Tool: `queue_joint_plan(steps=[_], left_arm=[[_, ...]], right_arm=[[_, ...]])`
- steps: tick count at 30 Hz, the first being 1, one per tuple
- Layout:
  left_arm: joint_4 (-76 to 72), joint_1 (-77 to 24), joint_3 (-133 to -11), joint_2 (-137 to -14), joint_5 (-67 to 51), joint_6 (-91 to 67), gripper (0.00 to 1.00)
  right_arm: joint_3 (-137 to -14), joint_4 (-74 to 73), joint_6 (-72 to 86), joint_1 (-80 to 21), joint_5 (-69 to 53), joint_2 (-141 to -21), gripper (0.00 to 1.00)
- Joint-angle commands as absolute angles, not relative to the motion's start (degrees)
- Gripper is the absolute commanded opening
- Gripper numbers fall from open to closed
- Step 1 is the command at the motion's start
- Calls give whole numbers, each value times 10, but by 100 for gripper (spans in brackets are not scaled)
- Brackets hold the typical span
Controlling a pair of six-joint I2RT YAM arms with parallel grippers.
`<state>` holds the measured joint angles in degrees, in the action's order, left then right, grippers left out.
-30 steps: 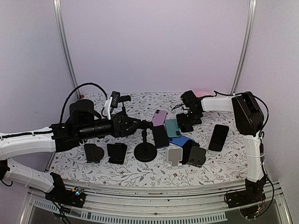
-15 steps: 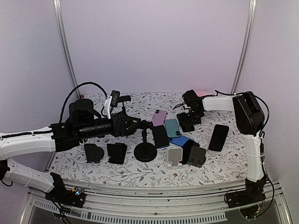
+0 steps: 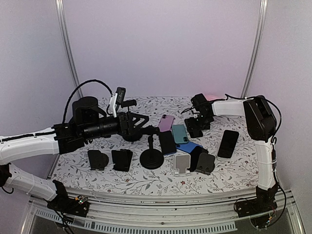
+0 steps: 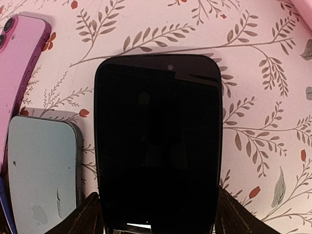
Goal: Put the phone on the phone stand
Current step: Pick up the phone at the center of the board.
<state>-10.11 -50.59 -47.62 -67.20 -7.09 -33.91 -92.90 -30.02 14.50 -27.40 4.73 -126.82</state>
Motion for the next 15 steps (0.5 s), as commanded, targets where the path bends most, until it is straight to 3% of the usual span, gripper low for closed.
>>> queue_joint_plan(steps=[1, 15], left_arm=[[-98, -497, -507, -684, -66, -340, 67], [-82, -490, -540, -715, -52, -359, 67]], right_arm=[[-922, -300, 166, -269, 29, -1232, 62], [-894, -270, 184, -265, 0, -1175, 59]])
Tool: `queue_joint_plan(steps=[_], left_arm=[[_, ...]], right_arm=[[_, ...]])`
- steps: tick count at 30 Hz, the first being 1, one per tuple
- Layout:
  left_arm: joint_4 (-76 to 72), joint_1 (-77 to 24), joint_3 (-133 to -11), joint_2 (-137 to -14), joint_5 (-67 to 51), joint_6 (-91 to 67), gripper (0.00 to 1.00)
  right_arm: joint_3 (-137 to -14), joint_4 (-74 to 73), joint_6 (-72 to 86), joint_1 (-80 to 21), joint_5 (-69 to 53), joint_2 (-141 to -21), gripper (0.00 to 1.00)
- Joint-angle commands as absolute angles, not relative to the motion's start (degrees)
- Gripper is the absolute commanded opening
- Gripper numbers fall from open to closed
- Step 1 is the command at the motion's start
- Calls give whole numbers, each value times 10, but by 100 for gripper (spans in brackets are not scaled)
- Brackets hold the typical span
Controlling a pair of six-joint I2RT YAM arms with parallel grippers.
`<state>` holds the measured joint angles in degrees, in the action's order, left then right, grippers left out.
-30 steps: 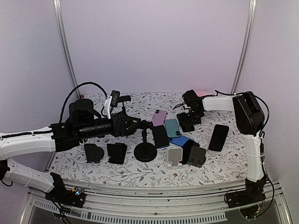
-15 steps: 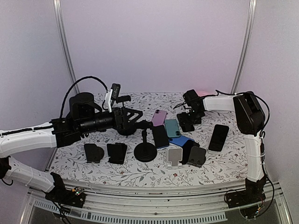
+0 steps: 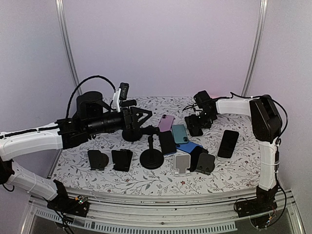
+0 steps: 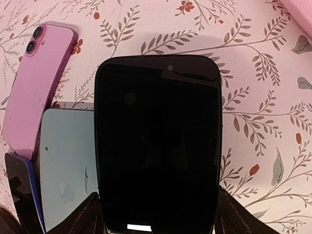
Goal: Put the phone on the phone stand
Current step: Pick up the phone at the center of the board, then pass from the right arm to the left
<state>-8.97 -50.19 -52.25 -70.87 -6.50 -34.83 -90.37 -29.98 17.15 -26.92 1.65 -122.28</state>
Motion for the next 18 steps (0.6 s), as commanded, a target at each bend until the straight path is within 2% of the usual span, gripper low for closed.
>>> queue_joint_plan(steps=[1, 18], left_arm=[[-80, -489, -543, -717, -51, -362, 67], [-50, -469, -686, -873, -64, -417, 65]], right_arm=[[-890, -266, 186, -265, -2, -1171, 59], [-808, -190, 195, -293, -20, -1039, 59]])
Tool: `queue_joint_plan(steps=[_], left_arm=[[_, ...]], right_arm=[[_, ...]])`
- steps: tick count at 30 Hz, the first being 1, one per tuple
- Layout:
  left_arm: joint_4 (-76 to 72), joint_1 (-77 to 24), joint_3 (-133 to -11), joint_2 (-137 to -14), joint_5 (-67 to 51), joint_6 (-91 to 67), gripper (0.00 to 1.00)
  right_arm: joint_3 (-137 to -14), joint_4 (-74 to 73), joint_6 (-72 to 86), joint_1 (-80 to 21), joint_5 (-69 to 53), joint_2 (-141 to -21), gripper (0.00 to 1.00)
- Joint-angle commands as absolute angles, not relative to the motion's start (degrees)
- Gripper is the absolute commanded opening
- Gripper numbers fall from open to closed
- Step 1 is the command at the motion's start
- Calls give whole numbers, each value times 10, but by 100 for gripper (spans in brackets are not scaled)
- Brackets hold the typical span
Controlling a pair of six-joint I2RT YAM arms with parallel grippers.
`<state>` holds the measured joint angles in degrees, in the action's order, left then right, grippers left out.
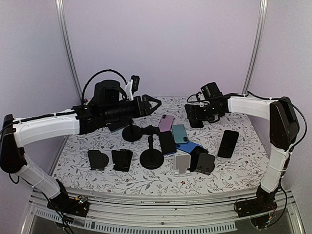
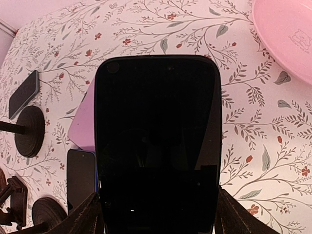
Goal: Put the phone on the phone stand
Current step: Pass from the right arm to the left
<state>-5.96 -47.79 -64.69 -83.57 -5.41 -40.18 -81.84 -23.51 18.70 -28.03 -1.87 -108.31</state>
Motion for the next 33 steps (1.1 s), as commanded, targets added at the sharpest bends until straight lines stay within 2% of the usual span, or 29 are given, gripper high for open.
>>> queue_joint_plan(steps=[1, 11, 28, 33], left_arm=[[-47, -470, -696, -886, -66, -420, 64], [-12, -465, -795, -985, -55, -437, 62], [5, -436, -923, -1116, -123, -456, 62], [4, -433, -932, -1144, -123, -473, 57]], right_arm=[[-803, -185, 196, -296, -20, -1032, 59], [-787, -164, 202, -330, -15, -983, 59], [-794, -156, 208, -400, -2, -941, 59], [-794, -157, 213, -416, 2, -935, 59]])
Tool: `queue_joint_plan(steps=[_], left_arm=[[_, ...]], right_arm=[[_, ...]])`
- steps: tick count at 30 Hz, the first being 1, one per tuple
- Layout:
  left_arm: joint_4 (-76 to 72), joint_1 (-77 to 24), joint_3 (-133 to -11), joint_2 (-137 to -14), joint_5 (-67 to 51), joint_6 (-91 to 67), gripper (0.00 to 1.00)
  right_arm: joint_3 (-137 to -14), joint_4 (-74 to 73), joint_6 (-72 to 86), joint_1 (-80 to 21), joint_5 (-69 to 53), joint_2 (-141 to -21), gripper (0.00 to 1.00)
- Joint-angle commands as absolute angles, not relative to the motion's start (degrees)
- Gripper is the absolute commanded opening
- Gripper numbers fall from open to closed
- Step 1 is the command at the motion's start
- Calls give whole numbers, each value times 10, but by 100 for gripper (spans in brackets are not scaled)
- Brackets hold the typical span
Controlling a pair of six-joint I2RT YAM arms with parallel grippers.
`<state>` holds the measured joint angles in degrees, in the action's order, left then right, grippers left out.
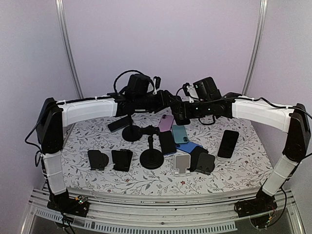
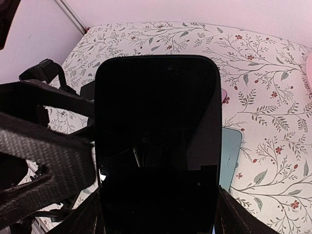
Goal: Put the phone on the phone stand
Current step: Pass from the right arm to the left, then pass from the left arm to the right
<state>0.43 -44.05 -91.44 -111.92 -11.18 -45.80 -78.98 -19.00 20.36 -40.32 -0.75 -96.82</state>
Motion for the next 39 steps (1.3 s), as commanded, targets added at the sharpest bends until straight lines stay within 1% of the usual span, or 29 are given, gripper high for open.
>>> queue_joint_plan(steps=[1, 5, 7, 8, 10, 11, 12, 13, 15, 17, 19, 21, 29, 39], left_arm=[[3, -433, -931, -1146, -125, -475, 56], [-9, -431, -932, -1154, -133, -490, 46], [-13, -431, -931, -1156, -134, -493, 39], [-16, -431, -931, -1156, -136, -494, 34], [-19, -431, -931, -1156, -139, -493, 17], [-22, -430, -931, -1155, -142, -490, 10], [-26, -430, -931, -1152, -146, -485, 4], [-31, -430, -930, -1147, -152, -478, 0], [-51, -429, -919, -1135, -169, -455, 0], [-82, -429, -899, -1105, -195, -435, 0], [-116, -427, -878, -1083, -228, -417, 0], [-134, -426, -865, -1065, -258, -390, 0], [-221, -431, -796, -984, -368, -340, 0], [-275, -454, -764, -944, -441, -309, 0]], right_arm=[[-795, -156, 213, -418, 3, -935, 59], [-794, -158, 216, -424, 6, -931, 60], [-792, -157, 217, -427, 7, -929, 60], [-791, -157, 216, -428, 7, -928, 60], [-789, -159, 216, -430, 9, -926, 60], [-787, -160, 216, -431, 9, -924, 60], [-785, -162, 216, -431, 10, -923, 60], [-783, -164, 216, -431, 11, -920, 62], [-773, -165, 215, -431, 12, -904, 72], [-760, -167, 214, -431, 15, -883, 86], [-740, -169, 214, -431, 16, -856, 94], [-718, -160, 214, -431, 5, -824, 99], [-635, -120, 217, -431, -54, -711, 99], [-562, -22, 217, -431, -181, -619, 100]])
